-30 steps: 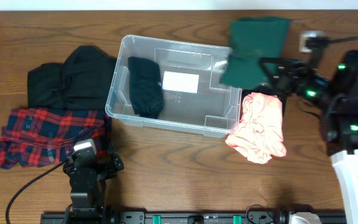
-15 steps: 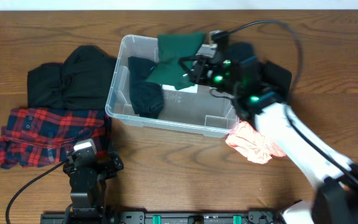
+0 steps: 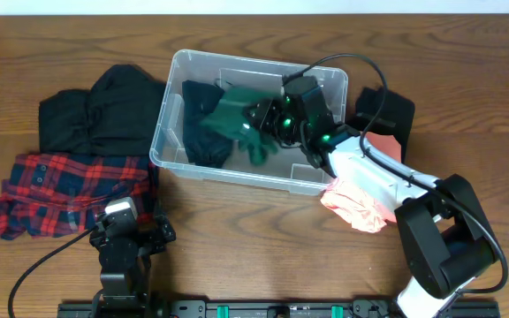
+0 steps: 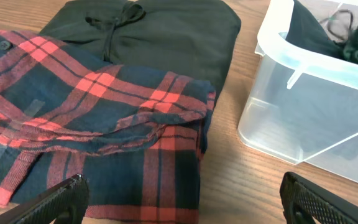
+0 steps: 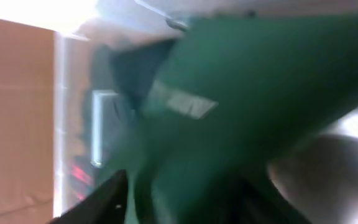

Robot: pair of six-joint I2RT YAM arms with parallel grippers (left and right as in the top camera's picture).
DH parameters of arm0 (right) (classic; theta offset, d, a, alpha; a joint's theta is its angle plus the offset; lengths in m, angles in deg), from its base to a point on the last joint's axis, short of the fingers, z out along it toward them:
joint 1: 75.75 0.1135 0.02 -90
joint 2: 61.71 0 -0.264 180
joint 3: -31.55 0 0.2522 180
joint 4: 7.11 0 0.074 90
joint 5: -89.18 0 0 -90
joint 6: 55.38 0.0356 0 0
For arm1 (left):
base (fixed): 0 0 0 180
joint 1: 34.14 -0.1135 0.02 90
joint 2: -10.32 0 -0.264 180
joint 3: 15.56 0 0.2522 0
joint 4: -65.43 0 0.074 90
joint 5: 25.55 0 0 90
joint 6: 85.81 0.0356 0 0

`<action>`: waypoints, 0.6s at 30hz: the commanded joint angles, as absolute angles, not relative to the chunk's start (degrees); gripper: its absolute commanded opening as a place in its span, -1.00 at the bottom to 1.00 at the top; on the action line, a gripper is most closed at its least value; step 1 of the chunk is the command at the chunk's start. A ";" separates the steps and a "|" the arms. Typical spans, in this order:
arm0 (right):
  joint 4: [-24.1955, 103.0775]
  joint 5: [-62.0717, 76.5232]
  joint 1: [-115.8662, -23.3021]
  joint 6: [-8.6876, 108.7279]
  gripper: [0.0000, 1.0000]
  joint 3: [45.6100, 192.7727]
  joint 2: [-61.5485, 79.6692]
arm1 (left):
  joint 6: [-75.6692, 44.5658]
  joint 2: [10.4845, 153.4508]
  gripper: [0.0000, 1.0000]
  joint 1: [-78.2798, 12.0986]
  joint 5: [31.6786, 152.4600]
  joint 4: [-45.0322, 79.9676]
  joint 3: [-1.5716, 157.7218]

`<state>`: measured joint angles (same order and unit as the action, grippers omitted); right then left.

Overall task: Pack container
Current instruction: 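Grasp the green garment, lift it into the bin and release, then move the right gripper back to the pink garment and grasp it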

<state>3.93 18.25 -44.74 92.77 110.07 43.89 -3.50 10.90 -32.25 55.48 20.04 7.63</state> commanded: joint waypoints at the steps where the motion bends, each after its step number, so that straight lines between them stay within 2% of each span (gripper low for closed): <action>1: 6.10 18.03 -44.68 86.74 0.00 110.57 43.15 | -3.41 10.51 0.96 -32.36 55.42 20.08 6.71; 8: 14.14 13.16 -47.24 72.88 -0.08 110.57 32.70 | -3.41 10.51 0.96 -32.36 55.42 20.10 6.71; 12: 21.16 10.10 -49.42 67.24 0.05 110.57 24.20 | -3.41 10.51 0.96 -32.36 55.42 20.08 6.71; 18: 32.44 10.32 -58.82 62.61 0.18 110.57 14.36 | -3.41 10.51 0.96 -32.36 55.42 20.10 6.71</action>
<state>29.64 11.94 -54.54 67.64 110.26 16.57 -3.52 10.90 -32.25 55.48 20.04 7.63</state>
